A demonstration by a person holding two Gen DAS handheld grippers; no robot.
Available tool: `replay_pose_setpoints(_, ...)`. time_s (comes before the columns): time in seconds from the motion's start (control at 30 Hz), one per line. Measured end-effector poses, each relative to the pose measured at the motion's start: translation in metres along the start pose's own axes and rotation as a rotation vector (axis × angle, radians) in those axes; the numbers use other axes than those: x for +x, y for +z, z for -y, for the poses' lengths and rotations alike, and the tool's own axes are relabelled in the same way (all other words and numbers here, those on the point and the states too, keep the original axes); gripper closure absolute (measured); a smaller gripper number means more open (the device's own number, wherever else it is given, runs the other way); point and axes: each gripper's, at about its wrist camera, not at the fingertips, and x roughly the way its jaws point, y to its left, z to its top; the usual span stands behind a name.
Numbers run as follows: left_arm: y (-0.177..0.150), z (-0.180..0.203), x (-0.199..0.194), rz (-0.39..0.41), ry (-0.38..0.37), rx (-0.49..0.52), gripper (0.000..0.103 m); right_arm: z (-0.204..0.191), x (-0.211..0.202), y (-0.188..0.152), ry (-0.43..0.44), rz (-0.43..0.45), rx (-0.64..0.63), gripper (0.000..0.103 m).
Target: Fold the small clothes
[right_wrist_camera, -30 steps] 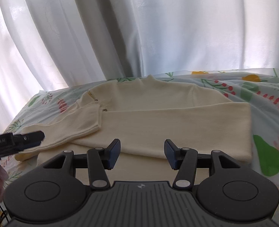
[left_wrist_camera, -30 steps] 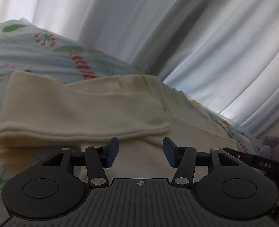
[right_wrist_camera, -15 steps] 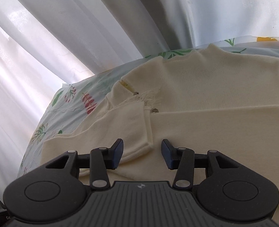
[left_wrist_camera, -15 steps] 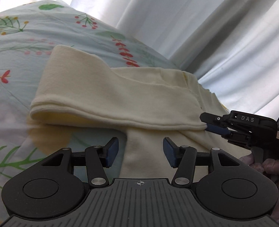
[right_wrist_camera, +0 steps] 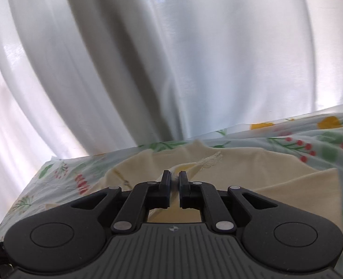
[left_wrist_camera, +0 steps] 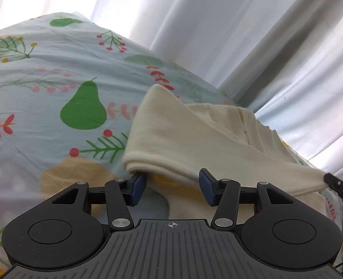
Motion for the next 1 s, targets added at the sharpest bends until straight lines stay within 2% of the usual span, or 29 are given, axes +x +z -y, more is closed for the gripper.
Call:
replay_pose_setpoints(0.07, 0.0, 0.005, 0.002, 0.001, -0.011, 0.015, 0.048, 0.023, 0.003, -0.007, -0.041, -0.066, 0.017, 0.097)
replay_pose_setpoints(0.17, 0.001, 0.01, 0.004, 0.001, -0.004, 0.037, 0.048, 0.053, 0.012, -0.014, -0.017, -0.166, 0.104, 0.092)
replay_pose_setpoints(0.27, 0.003, 0.01, 0.004, 0.0, -0.007, 0.029, 0.048, 0.066, 0.021, -0.018, 0.0, -0.196, 0.164, 0.086)
replay_pose_setpoints(0.33, 0.005, 0.009, 0.004, 0.0, -0.015, 0.011, 0.048, 0.072, 0.027, -0.022, 0.012, -0.205, 0.21, 0.077)
replay_pose_setpoints(0.5, 0.011, 0.008, 0.004, 0.006, -0.045, -0.029, 0.048, 0.062, 0.039, -0.021, 0.036, -0.2, 0.208, 0.077)
replay_pose_setpoints(0.57, 0.014, 0.008, 0.004, 0.014, -0.062, -0.04, 0.048, 0.052, 0.044, -0.017, 0.033, -0.205, 0.177, 0.091)
replay_pose_setpoints(0.6, 0.015, 0.008, 0.003, 0.018, -0.067, -0.043, 0.048, 0.047, 0.045, -0.014, 0.017, -0.203, 0.15, 0.099)
replay_pose_setpoints(0.67, 0.018, 0.008, 0.003, 0.028, -0.074, -0.043, 0.048, 0.033, 0.037, -0.008, -0.014, -0.149, 0.069, 0.099)
replay_pose_setpoints(0.83, 0.019, 0.013, 0.007, 0.035, -0.116, -0.017, 0.049, 0.014, -0.016, 0.01, -0.1, 0.119, -0.057, 0.1)
replay_pose_setpoints(0.9, 0.017, 0.016, 0.014, 0.023, -0.121, -0.016, 0.049, 0.021, -0.02, 0.009, -0.138, 0.126, -0.062, 0.1)
replay_pose_setpoints(1.0, 0.015, 0.021, 0.024, -0.02, -0.146, -0.012, 0.049, 0.045, -0.007, 0.002, -0.194, 0.031, 0.003, 0.1)
